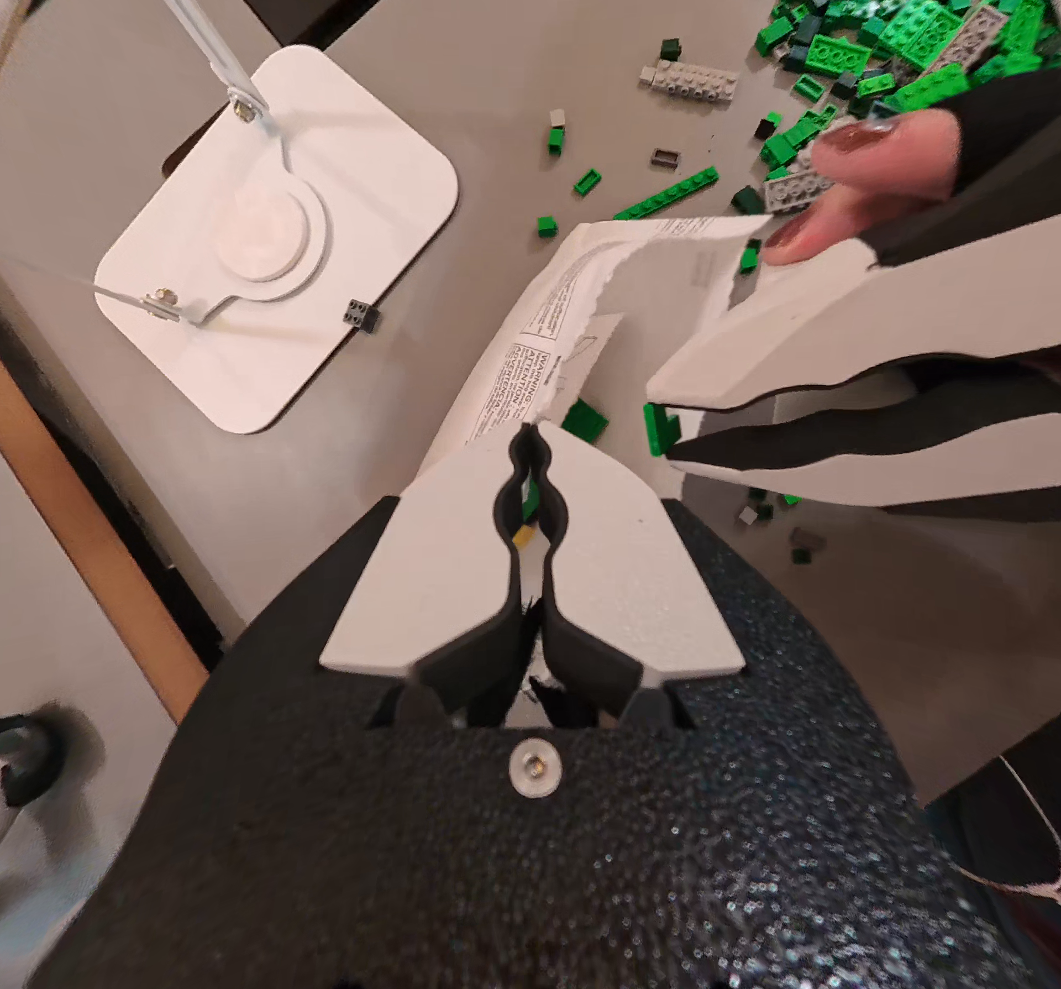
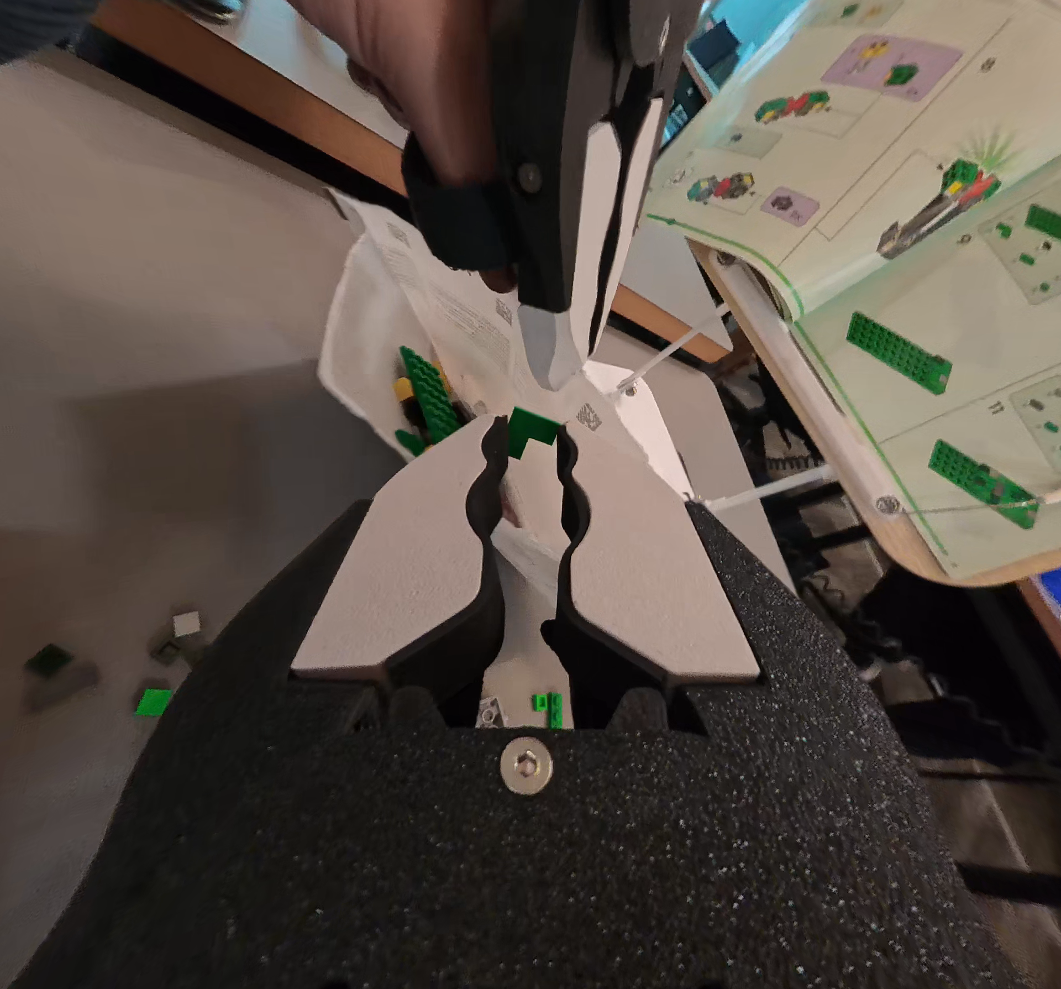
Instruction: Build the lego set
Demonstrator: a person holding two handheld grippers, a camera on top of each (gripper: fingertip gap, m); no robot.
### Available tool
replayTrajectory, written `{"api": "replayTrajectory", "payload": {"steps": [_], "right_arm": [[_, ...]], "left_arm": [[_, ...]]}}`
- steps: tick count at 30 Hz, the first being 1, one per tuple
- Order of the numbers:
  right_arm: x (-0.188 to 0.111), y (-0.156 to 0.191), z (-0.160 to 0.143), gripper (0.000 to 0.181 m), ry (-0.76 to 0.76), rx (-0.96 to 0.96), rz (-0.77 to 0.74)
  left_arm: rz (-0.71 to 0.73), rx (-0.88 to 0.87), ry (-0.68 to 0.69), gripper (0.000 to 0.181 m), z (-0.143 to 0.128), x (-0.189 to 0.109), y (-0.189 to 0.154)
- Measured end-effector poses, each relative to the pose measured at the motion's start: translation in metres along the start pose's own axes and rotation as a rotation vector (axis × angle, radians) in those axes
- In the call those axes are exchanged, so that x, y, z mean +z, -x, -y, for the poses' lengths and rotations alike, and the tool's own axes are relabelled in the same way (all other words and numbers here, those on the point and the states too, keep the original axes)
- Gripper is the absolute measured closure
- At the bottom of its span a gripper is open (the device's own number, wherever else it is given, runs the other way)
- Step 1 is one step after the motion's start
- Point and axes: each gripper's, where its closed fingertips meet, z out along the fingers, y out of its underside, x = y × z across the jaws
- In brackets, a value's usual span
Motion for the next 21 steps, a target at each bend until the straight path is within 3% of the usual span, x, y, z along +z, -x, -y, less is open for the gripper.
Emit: {"api": "replayTrajectory", "payload": {"steps": [4, 7, 9, 12, 16, 21], "right_arm": [[0.010, -0.005, -0.004, 0.148, 0.011, 0.096, 0.026], [-0.003, -0.003, -0.005, 0.146, 0.012, 0.081, 0.064], [-0.020, 0.024, -0.010, 0.155, 0.030, 0.090, 0.276], [-0.047, 0.083, -0.036, 0.152, 0.133, 0.149, 0.666], [-0.051, 0.124, -0.079, 0.153, 0.296, 0.072, 0.785], [-0.046, 0.138, -0.085, 0.162, 0.325, 0.080, 0.819]], "left_arm": [[0.004, -0.018, 0.055, 0.181, 0.006, 0.006, 0.003], [0.035, -0.042, 0.055, 0.181, 0.009, 0.008, 0.012], [0.063, -0.058, 0.046, 0.181, 0.010, 0.007, 0.021], [0.049, -0.086, 0.043, 0.181, 0.007, 0.009, 0.028], [0.020, -0.092, 0.033, 0.181, 0.007, 0.011, 0.031], [0.005, -0.093, 0.017, 0.181, 0.007, 0.009, 0.032]]}}
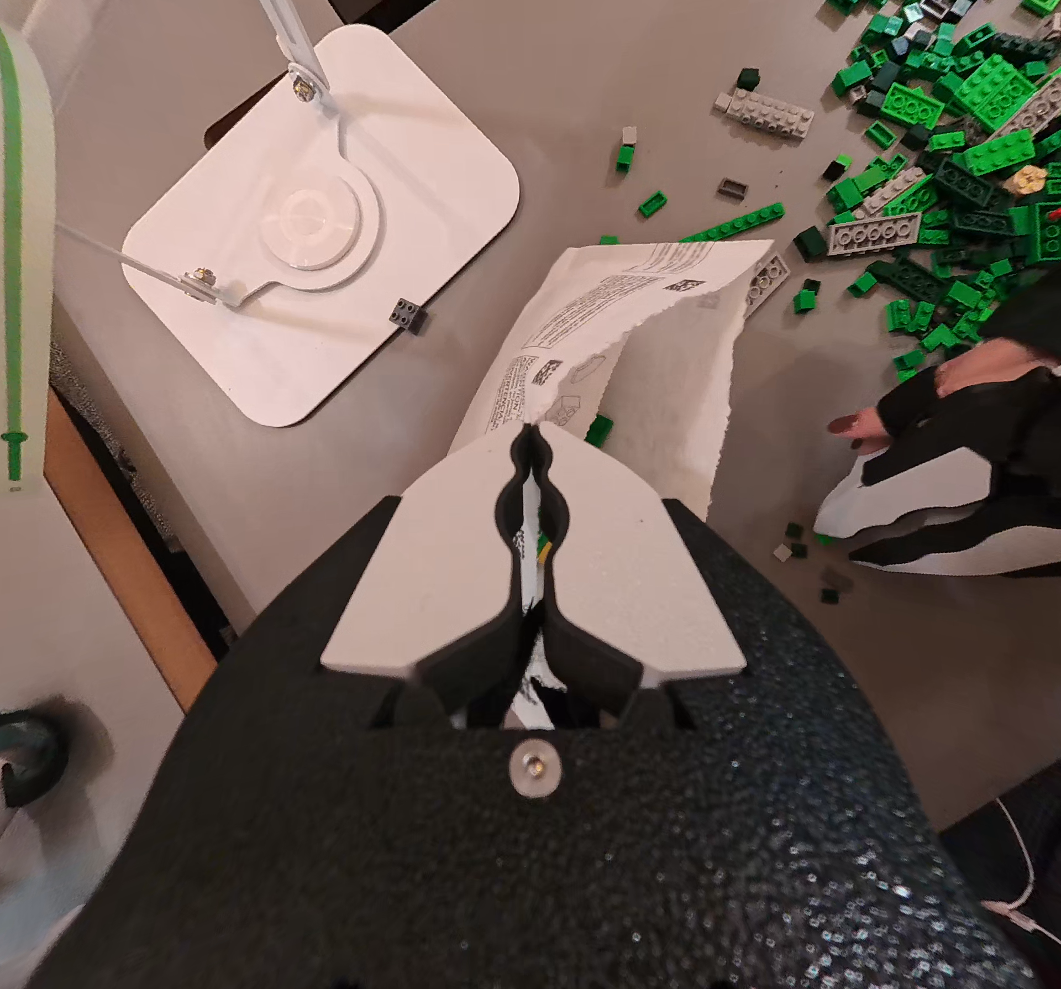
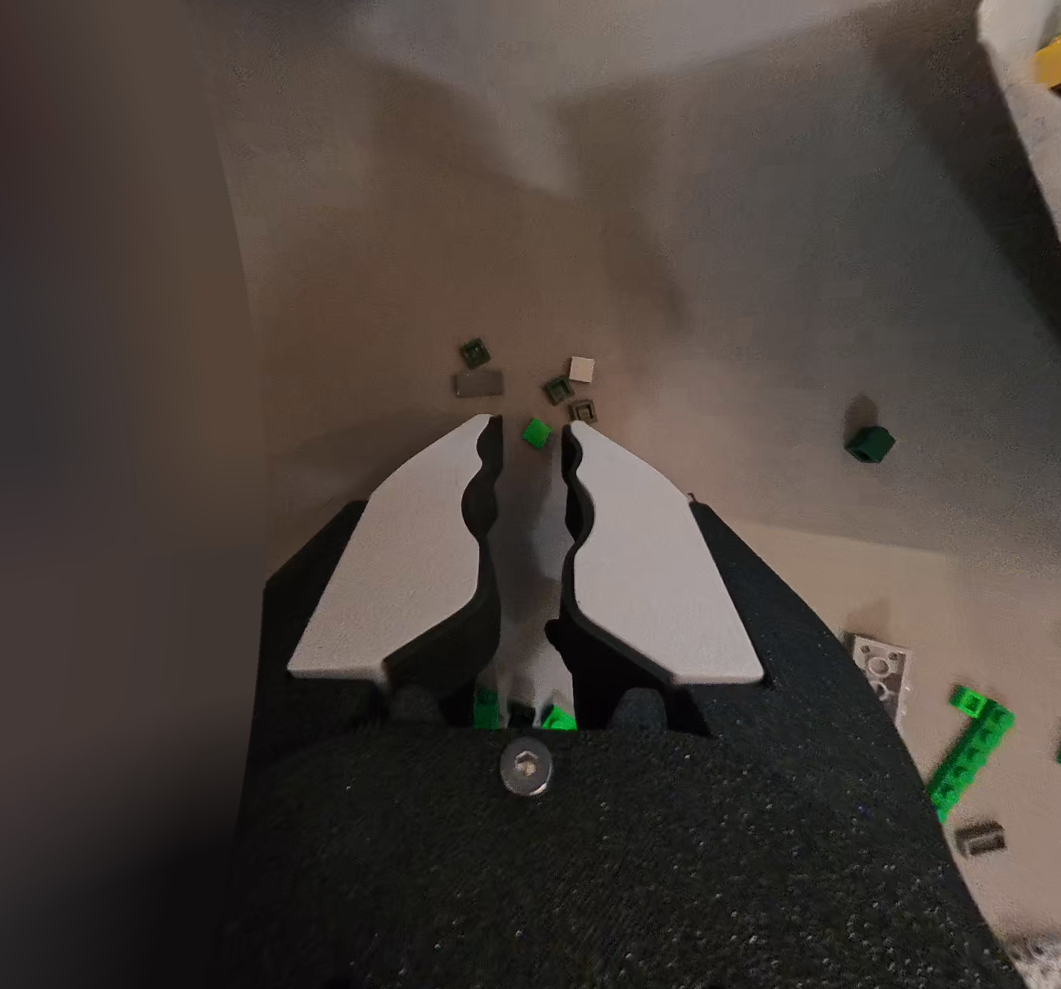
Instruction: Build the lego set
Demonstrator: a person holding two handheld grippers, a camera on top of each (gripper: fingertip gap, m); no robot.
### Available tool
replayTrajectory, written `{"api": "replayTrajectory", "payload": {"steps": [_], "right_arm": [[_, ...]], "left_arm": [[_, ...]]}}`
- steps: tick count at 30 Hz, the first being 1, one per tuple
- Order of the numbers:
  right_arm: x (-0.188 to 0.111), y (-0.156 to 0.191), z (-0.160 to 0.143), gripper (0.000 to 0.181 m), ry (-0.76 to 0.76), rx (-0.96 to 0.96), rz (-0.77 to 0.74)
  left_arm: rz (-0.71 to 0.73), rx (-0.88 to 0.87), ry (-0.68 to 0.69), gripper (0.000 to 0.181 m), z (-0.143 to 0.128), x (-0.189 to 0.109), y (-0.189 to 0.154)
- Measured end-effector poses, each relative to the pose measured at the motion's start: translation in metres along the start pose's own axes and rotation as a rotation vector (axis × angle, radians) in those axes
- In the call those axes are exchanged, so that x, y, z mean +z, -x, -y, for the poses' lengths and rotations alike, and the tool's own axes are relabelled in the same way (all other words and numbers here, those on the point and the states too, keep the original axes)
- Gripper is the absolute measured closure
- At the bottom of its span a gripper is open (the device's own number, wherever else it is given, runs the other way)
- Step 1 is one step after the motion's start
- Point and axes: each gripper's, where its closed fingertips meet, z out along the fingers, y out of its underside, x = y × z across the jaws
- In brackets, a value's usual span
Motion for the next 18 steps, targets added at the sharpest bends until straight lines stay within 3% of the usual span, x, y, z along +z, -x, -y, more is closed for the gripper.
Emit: {"api": "replayTrajectory", "payload": {"steps": [7, 13, 15, 18], "right_arm": [[0.002, -0.006, 0.003, 0.175, 0.038, -0.058, -0.051], [-0.079, -0.075, 0.099, 0.179, -0.349, -0.091, -0.489], [-0.088, -0.094, 0.109, 0.181, -0.365, -0.077, -0.568], [-0.078, -0.112, 0.106, 0.181, -0.315, -0.032, -0.569]], "left_arm": [[-0.017, -0.001, -0.012, 0.181, 0.000, -0.001, 0.000], [-0.030, 0.008, -0.006, 0.181, 0.000, -0.001, -0.003], [-0.037, 0.013, -0.006, 0.181, 0.000, -0.002, -0.005], [-0.038, 0.016, -0.011, 0.181, 0.000, -0.002, -0.006]]}}
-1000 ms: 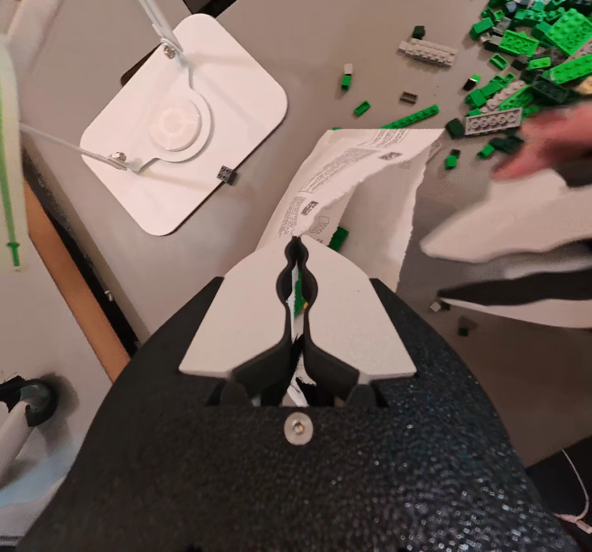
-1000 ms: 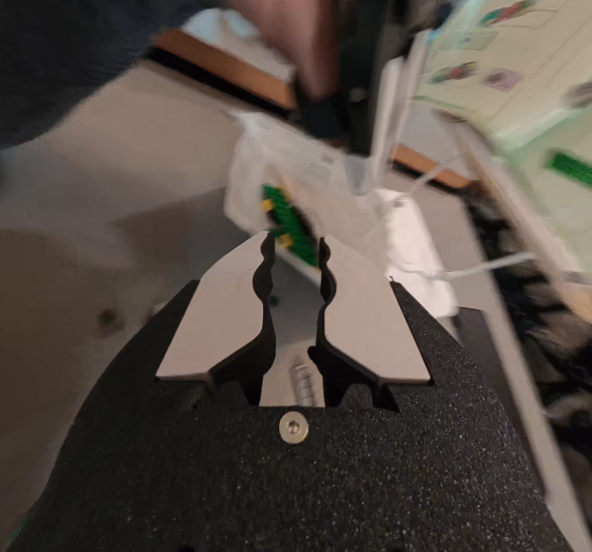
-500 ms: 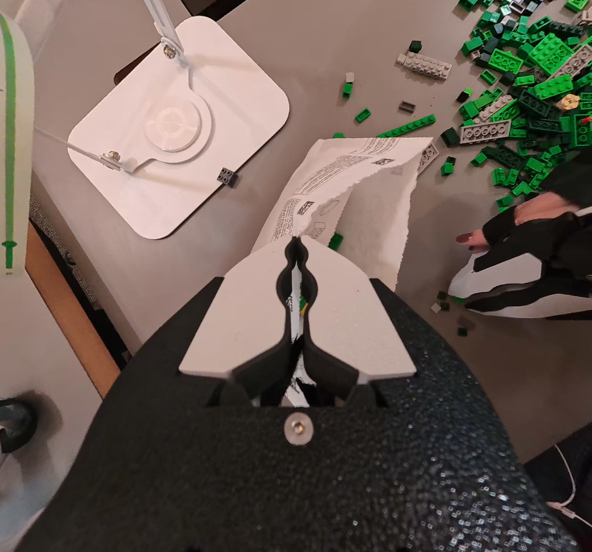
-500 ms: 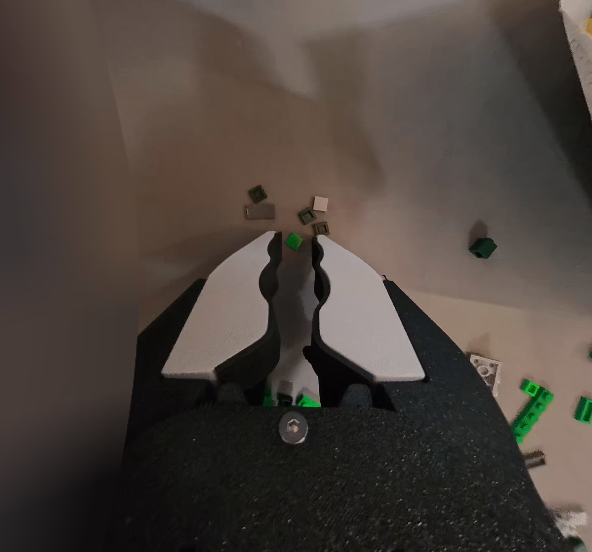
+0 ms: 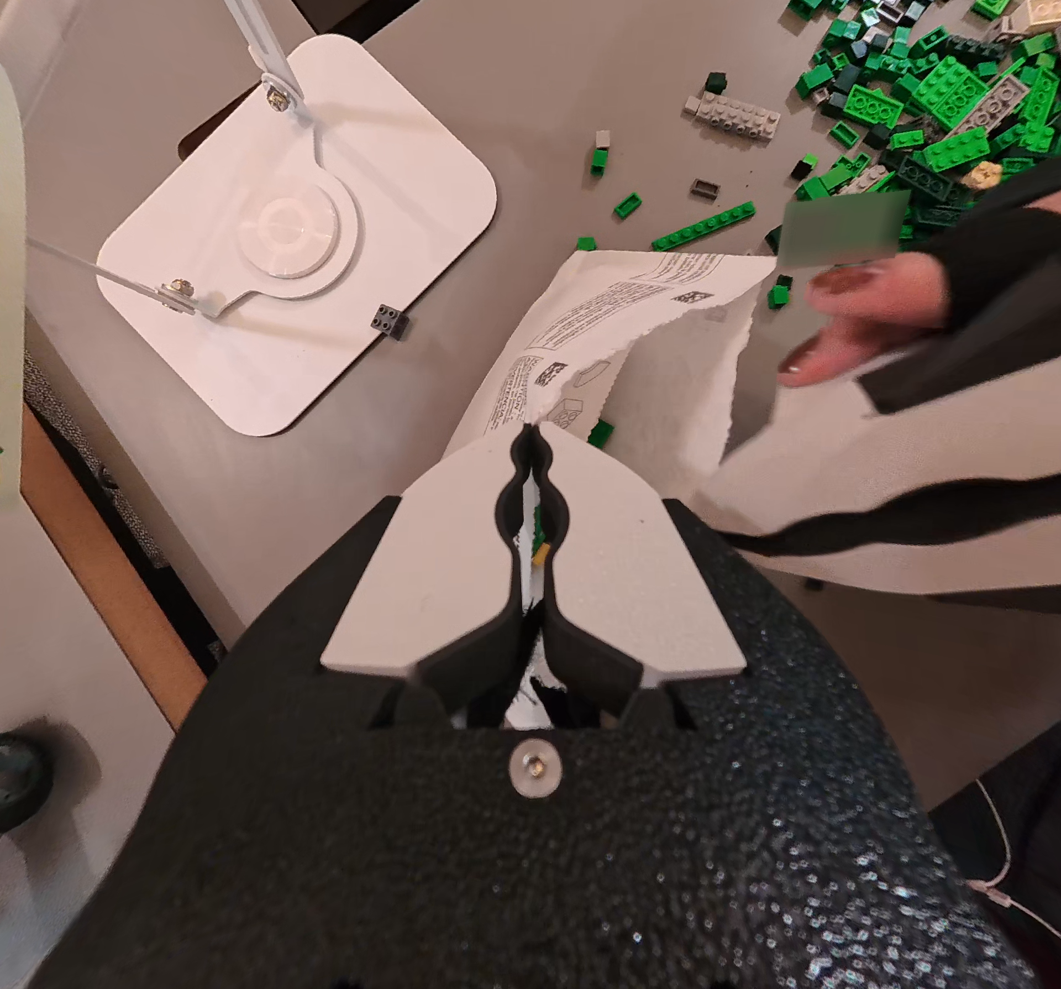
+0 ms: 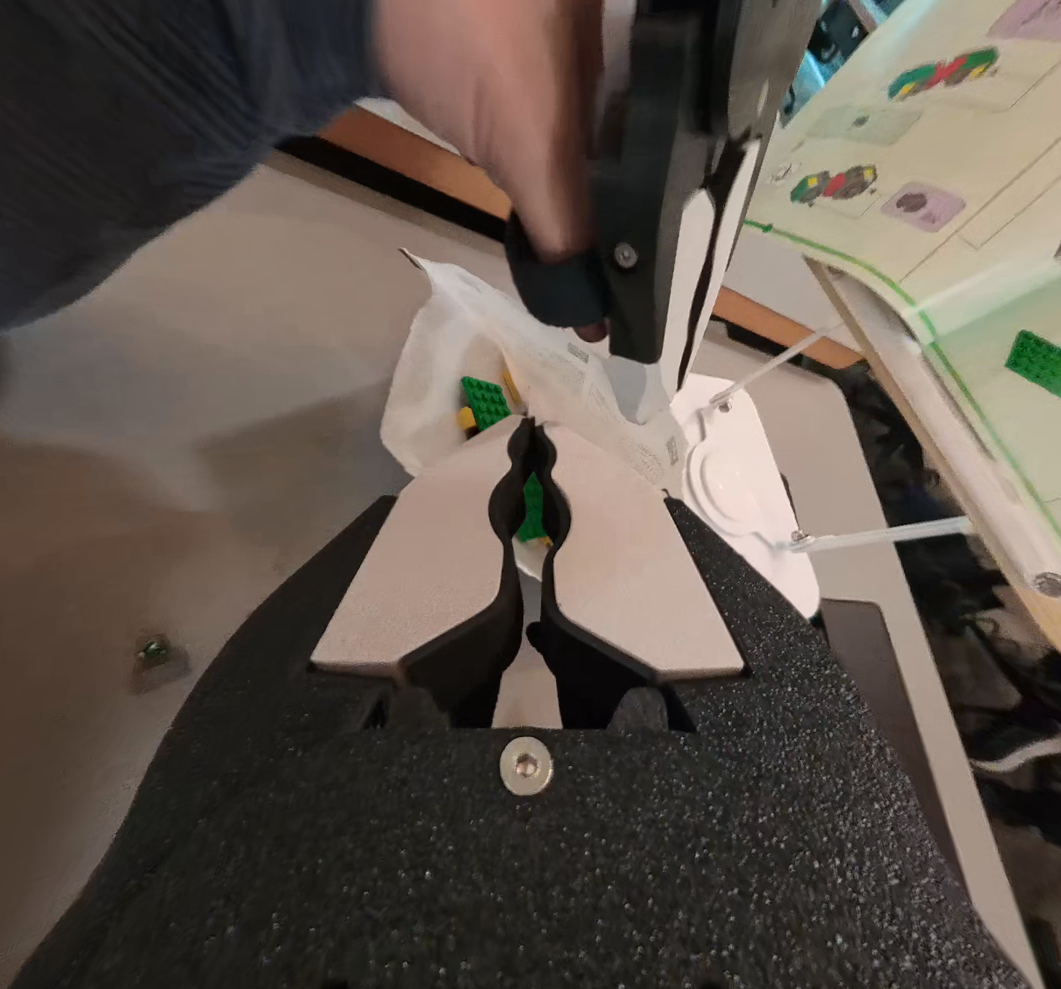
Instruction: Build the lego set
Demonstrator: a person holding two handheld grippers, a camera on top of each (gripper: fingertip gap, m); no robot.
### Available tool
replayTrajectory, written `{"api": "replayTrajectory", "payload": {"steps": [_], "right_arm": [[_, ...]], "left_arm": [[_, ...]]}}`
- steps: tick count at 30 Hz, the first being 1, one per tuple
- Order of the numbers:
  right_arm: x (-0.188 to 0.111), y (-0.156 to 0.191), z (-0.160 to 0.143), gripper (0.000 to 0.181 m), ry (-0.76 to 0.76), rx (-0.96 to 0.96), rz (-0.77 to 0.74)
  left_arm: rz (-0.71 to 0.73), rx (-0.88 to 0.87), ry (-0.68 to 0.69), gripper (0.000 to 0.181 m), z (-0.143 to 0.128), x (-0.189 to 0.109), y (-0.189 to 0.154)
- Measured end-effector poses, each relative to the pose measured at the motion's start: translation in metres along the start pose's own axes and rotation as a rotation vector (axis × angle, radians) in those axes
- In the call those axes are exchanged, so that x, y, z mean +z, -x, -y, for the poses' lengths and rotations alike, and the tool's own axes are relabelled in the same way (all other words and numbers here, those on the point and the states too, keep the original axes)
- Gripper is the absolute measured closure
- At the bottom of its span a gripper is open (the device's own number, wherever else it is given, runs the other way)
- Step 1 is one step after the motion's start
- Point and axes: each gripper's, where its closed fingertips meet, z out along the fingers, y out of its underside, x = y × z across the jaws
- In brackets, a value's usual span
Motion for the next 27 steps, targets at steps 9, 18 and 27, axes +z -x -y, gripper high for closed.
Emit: {"api": "replayTrajectory", "payload": {"steps": [9, 18, 27], "right_arm": [[-0.026, 0.063, -0.026, 0.159, 0.021, 0.051, 0.373], [0.004, 0.148, -0.074, 0.159, 0.226, -0.075, 0.638], [0.011, 0.167, -0.070, 0.167, 0.207, -0.111, 0.699]], "left_arm": [[-0.003, 0.002, 0.003, 0.181, 0.001, 0.003, 0.001], [-0.002, 0.017, 0.015, 0.181, 0.001, 0.007, -0.001], [-0.008, 0.021, 0.014, 0.181, 0.001, 0.007, -0.001]]}}
